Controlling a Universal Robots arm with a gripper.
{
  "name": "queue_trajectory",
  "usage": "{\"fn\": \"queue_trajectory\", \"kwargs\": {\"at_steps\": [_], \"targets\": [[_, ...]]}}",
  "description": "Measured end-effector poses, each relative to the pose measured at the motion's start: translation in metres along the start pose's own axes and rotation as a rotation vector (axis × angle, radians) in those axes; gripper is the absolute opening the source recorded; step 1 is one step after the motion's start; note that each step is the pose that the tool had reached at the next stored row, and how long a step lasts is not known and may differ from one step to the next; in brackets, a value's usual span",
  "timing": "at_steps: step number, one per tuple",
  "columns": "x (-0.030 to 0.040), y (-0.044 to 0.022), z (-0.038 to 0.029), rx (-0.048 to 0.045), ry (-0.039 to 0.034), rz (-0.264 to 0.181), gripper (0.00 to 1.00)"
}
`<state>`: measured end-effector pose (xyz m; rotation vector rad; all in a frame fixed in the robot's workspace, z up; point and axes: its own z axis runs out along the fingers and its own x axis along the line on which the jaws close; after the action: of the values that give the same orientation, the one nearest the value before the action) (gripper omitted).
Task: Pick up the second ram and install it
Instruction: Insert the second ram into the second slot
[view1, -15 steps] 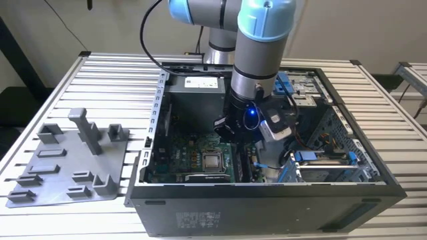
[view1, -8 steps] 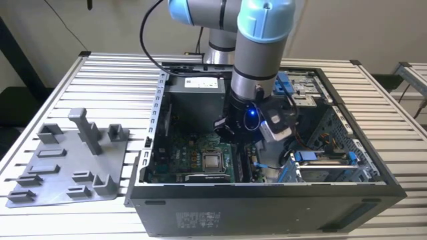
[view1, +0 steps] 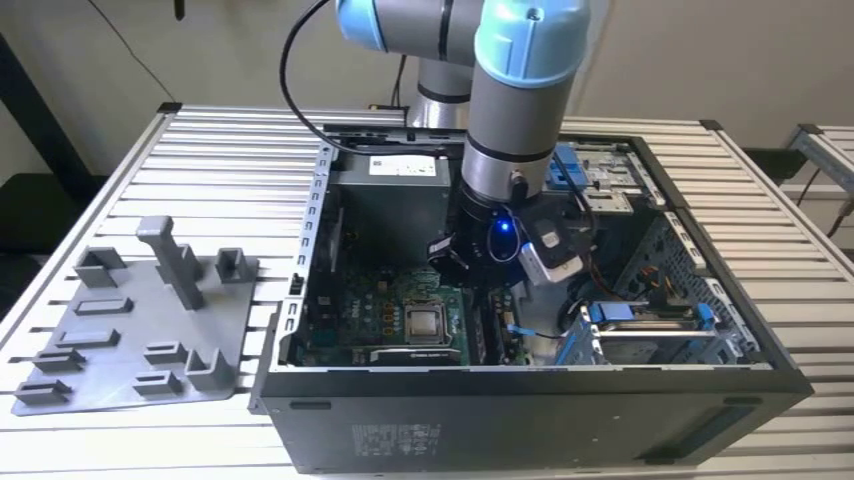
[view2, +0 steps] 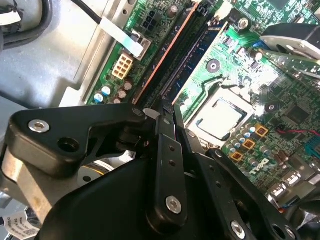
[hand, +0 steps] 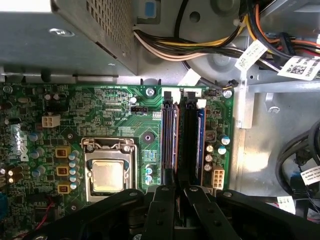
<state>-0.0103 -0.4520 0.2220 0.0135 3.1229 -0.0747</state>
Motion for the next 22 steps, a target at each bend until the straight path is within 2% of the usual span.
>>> {"fn": "queue_trajectory", "kwargs": {"at_steps": [16, 22], "targets": [[0.0000, -0.0003, 0.0004, 0.0008, 0.0016, 0.017, 0.14], [0.0000, 0.0000, 0.0043, 0.0028, 0.0013, 0.017, 0.14]]}}
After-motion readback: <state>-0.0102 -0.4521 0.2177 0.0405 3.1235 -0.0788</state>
